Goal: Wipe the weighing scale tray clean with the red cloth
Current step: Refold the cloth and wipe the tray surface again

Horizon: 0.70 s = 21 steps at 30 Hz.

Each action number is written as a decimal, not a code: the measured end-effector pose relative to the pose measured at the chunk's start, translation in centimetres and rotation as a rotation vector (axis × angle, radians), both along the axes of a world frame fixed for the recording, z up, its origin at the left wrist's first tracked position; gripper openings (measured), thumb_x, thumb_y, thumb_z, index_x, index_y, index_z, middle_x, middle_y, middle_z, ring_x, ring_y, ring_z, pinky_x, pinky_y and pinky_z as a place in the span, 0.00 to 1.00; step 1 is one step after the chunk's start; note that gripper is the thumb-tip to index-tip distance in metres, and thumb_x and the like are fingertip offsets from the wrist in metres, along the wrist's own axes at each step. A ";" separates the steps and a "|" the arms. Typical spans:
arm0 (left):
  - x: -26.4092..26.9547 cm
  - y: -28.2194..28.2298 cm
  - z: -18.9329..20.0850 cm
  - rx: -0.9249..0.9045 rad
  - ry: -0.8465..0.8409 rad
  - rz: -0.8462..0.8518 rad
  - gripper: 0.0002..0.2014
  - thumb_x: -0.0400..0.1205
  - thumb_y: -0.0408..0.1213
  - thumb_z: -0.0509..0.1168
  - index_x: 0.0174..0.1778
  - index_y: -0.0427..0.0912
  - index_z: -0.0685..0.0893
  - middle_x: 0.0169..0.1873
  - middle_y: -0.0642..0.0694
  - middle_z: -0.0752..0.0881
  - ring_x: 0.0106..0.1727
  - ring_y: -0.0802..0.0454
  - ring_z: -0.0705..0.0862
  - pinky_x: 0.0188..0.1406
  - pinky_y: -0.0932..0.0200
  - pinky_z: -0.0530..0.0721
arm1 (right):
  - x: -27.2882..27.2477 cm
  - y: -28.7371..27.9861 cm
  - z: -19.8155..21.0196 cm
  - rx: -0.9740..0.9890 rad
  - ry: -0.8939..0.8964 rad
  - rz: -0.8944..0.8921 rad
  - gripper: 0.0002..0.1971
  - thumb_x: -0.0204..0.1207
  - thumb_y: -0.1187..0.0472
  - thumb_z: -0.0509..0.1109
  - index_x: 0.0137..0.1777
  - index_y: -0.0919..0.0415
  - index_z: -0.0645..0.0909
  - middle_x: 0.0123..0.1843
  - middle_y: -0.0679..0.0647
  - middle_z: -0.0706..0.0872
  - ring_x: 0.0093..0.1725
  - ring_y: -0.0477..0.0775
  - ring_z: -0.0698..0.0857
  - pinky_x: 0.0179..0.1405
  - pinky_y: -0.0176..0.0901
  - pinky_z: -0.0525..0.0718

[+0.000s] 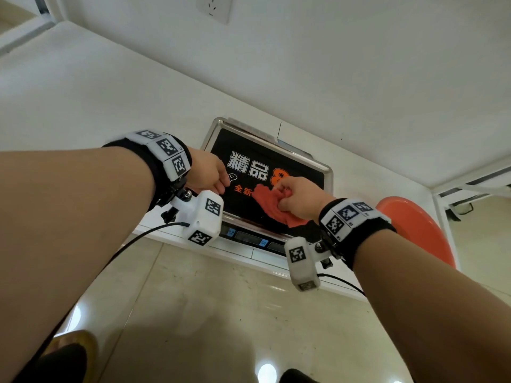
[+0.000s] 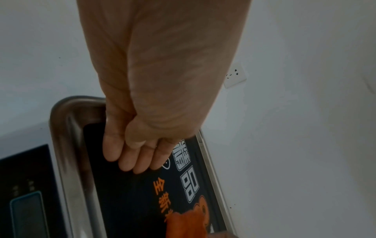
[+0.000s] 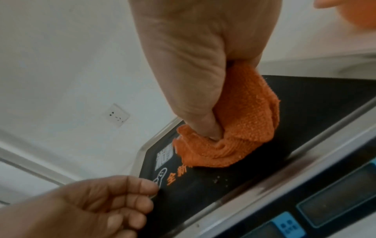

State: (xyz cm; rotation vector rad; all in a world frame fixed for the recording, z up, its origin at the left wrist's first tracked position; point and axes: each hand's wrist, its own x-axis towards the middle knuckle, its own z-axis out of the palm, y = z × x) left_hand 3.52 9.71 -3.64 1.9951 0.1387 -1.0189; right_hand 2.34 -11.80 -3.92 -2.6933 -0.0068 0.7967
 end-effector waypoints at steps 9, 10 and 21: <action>0.1 0.0 -0.4 0.007 -0.014 -0.019 0.19 0.84 0.20 0.50 0.67 0.31 0.77 0.55 0.36 0.82 0.51 0.46 0.81 0.45 0.60 0.82 | -1.2 1.8 -0.3 0.005 0.068 0.023 0.10 0.81 0.63 0.66 0.59 0.53 0.83 0.53 0.49 0.86 0.52 0.51 0.85 0.46 0.40 0.82; 0.2 0.0 -0.5 0.009 -0.023 -0.030 0.19 0.84 0.20 0.50 0.67 0.31 0.78 0.55 0.35 0.82 0.50 0.46 0.81 0.44 0.60 0.82 | -1.4 2.1 -0.2 0.021 0.078 0.028 0.10 0.81 0.63 0.65 0.59 0.53 0.82 0.53 0.51 0.86 0.52 0.52 0.86 0.46 0.41 0.84; 0.2 0.0 -0.7 0.010 -0.040 -0.056 0.18 0.84 0.20 0.51 0.66 0.31 0.79 0.53 0.36 0.82 0.47 0.46 0.82 0.44 0.60 0.82 | -3.5 4.5 -0.7 -0.062 0.116 0.159 0.10 0.83 0.46 0.63 0.59 0.46 0.78 0.52 0.52 0.85 0.46 0.53 0.88 0.52 0.51 0.91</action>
